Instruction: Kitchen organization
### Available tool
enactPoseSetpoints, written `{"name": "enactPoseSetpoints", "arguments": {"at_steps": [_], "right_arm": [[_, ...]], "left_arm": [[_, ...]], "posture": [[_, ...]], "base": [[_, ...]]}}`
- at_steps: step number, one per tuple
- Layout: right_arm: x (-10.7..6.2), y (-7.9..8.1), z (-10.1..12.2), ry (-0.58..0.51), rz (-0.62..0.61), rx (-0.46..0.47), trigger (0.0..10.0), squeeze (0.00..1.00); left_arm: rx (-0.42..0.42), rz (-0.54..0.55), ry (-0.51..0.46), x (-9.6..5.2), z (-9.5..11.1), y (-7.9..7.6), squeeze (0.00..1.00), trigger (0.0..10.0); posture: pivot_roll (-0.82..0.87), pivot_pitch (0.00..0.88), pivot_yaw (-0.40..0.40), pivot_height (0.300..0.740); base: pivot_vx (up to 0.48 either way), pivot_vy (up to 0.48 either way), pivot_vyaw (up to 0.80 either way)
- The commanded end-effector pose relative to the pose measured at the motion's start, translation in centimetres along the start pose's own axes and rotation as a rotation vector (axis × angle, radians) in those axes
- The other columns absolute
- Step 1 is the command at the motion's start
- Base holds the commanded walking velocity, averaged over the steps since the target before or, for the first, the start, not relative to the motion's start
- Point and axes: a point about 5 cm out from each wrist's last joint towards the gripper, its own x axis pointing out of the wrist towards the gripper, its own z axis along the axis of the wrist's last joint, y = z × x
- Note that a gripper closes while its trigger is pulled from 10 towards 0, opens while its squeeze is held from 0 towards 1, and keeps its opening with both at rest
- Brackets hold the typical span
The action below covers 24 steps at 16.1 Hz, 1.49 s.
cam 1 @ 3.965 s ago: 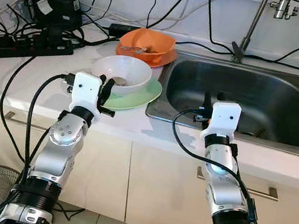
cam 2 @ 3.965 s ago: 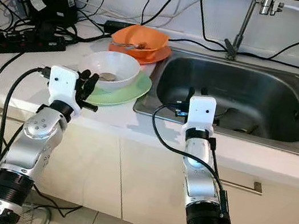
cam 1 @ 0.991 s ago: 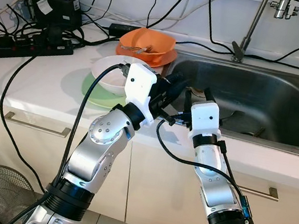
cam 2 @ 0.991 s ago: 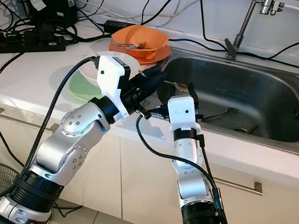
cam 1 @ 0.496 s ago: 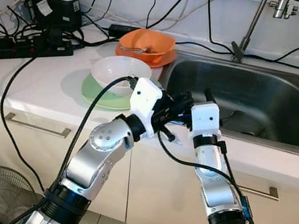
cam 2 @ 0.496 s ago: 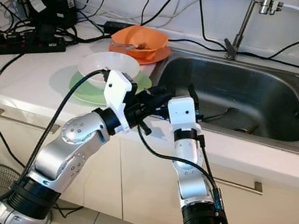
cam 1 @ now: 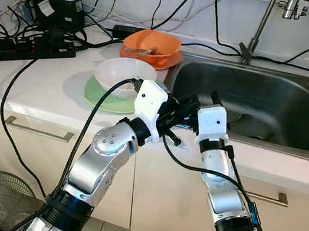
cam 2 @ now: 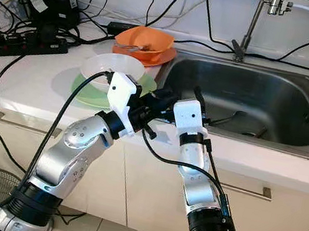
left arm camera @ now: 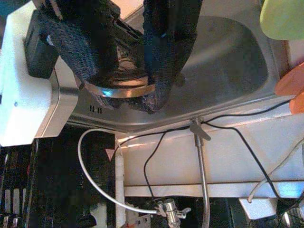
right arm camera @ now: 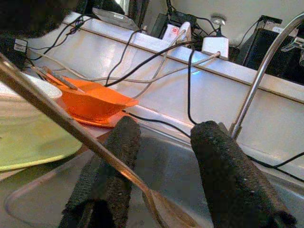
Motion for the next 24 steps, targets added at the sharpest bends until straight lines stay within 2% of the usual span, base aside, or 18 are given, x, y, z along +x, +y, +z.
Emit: {"name": "enactPoseSetpoints", "arguments": {"at_steps": [1, 10, 16, 24], "right_arm": [[0.4, 0.2, 0.8, -0.034, 0.003, 0.005, 0.0, 0.0], [0.2, 0.4, 0.8, -0.042, 0.019, 0.015, 0.0, 0.0], [0.1, 0.4, 0.7, -0.039, 0.023, 0.015, 0.0, 0.0], [0.1, 0.5, 0.6, -0.035, 0.026, 0.016, 0.0, 0.0]], "left_arm": [[0.02, 0.006, 0.005, 0.2, 0.1, 0.1, 0.0, 10.0], [0.023, 0.057, -0.021, 0.4, 0.4, 0.7, 0.0, 10.0], [0.025, 0.137, -0.05, 0.4, 0.8, 1.7, 0.0, 10.0], [0.001, 0.153, -0.055, 0.2, 0.8, 2.0, 0.0, 10.0]], "posture": [[0.04, 0.0, 0.082, 0.74], [0.03, 0.0, 0.084, 0.74], [0.03, 0.0, 0.085, 0.74], [0.04, 0.0, 0.082, 0.74]], "base": [[0.0, 0.0, 0.0], [0.0, 0.0, 0.0], [0.0, 0.0, 0.0], [0.0, 0.0, 0.0]]}}
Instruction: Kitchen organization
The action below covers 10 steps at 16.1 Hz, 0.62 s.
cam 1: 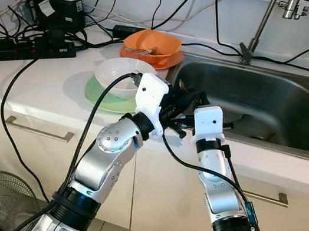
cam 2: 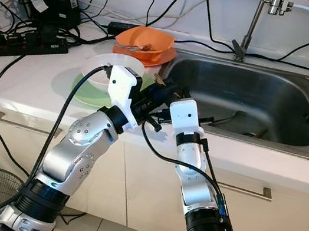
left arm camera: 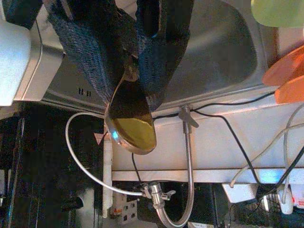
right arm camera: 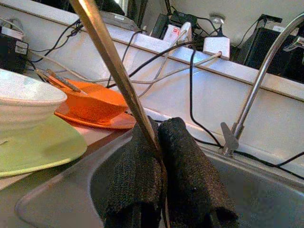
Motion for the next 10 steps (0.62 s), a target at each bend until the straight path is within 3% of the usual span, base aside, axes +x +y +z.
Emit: {"name": "enactPoseSetpoints", "arguments": {"at_steps": [1, 5, 6, 7, 10], "right_arm": [[0.11, -0.06, 0.41, -0.027, -0.001, 0.008, 0.0, 0.0], [0.12, -0.06, 0.38, -0.026, 0.001, 0.007, 0.0, 0.0], [0.13, -0.06, 0.38, -0.025, 0.001, 0.007, 0.0, 0.0], [0.15, -0.06, 0.37, -0.025, 0.002, 0.006, 0.0, 0.0], [0.18, -0.07, 0.35, -0.023, 0.002, 0.006, 0.0, 0.0]], "left_arm": [[-0.001, 0.081, 0.003, -0.34, 0.17, 1.49, 0.0, 10.0], [-0.015, 0.1, 0.01, -0.38, 0.06, 1.84, 0.0, 10.0], [-0.017, 0.107, 0.019, -0.41, -0.08, 1.93, 0.73, 10.0], [-0.018, 0.107, 0.026, -0.44, -0.23, 1.96, 1.0, 10.0], [-0.017, 0.113, 0.032, -0.47, -0.3, 1.96, 1.0, 10.0]], "posture": [[0.04, 0.0, 0.082, 0.74], [0.04, 0.0, 0.082, 0.74], [0.04, 0.0, 0.082, 0.74], [0.04, 0.0, 0.08, 0.74], [0.04, 0.0, 0.078, 0.74]], "base": [[0.0, 0.0, 0.0], [0.0, 0.0, 0.0], [0.0, 0.0, 0.0], [0.0, 0.0, 0.0], [0.0, 0.0, 0.0]]}}
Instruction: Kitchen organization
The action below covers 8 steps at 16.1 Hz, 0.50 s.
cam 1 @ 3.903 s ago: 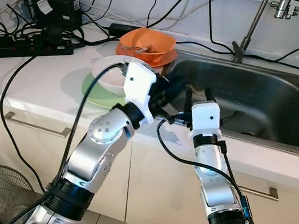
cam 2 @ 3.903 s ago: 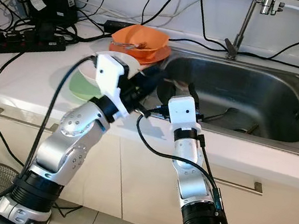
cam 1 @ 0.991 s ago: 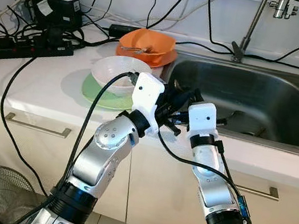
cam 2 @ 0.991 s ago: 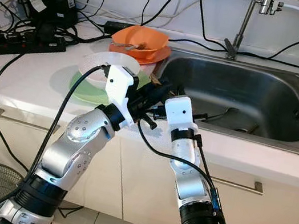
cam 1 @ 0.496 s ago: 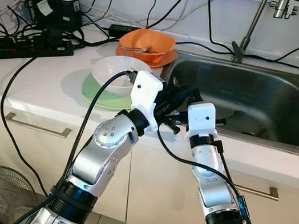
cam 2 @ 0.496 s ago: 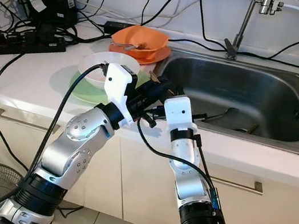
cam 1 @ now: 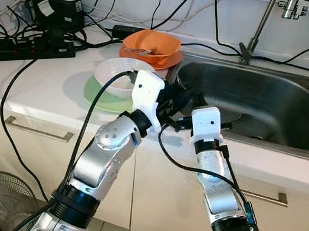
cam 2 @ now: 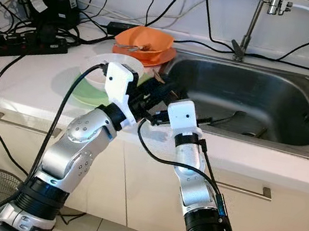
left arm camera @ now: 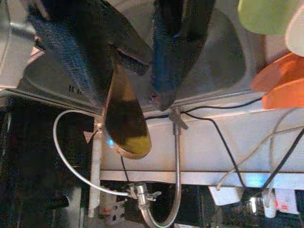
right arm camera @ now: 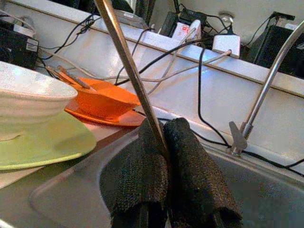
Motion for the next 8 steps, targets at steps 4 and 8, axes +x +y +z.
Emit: {"name": "enactPoseSetpoints", "arguments": {"at_steps": [4, 8], "right_arm": [[0.38, -0.62, 0.31, -0.014, -0.028, 0.008, 0.0, 0.0], [0.72, -1.05, 0.27, -0.007, -0.043, 0.004, 0.0, 0.0]], "left_arm": [[-0.006, 0.065, 0.029, -0.47, -0.33, 1.27, 1.0, 10.0], [-0.047, 0.027, 0.013, -0.85, -0.07, 0.84, 0.0, 10.0]], "posture": [[0.04, 0.0, 0.076, 0.74], [0.05, 0.0, 0.072, 0.74]], "base": [[0.0, 0.0, 0.0], [0.0, 0.0, 0.0]]}}
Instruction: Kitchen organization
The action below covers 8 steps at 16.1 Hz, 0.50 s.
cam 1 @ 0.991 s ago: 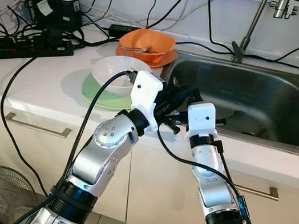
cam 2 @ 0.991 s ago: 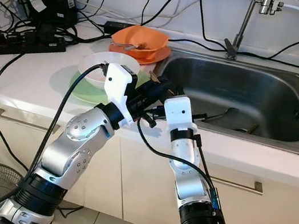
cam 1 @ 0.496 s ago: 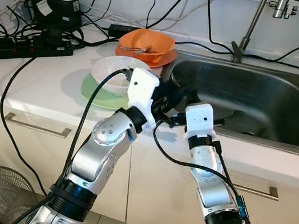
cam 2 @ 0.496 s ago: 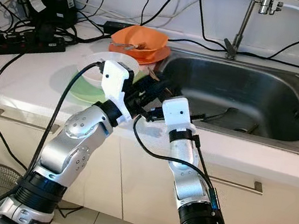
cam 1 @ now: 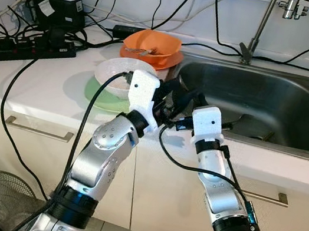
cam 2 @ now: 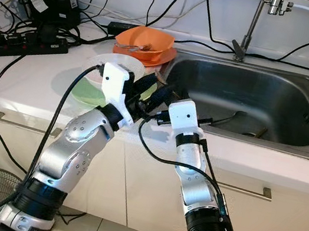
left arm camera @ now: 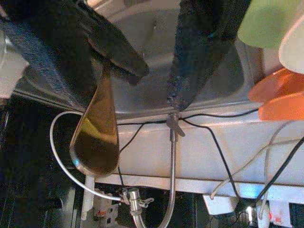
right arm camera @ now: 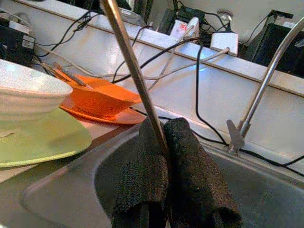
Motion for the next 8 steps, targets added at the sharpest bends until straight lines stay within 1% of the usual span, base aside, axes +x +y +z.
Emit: {"name": "enactPoseSetpoints", "arguments": {"at_steps": [1, 5, 8], "right_arm": [[0.7, -0.8, 0.4, -0.012, -0.04, 0.01, 0.0, 0.0], [0.8, -1.3, 0.2, 0.001, -0.058, 0.005, 0.0, 0.0], [0.9, -1.6, -0.1, 0.013, -0.067, 0.003, 0.0, 0.0]], "left_arm": [[-0.017, 0.007, -0.009, -0.4, 0.3, 0.3, 0.0, 10.0], [-0.038, -0.022, -0.014, -0.5, 0.5, 0.1, 0.0, 10.0], [-0.082, -0.021, -0.06, -0.4, 1.4, 0.1, 0.0, 10.0]], "posture": [[0.04, 0.0, 0.072, 0.74], [0.05, 0.0, 0.071, 0.74], [0.05, 0.0, 0.068, 0.74]], "base": [[0.0, 0.0, 0.0], [0.0, 0.0, 0.0], [0.0, 0.0, 0.0]]}}
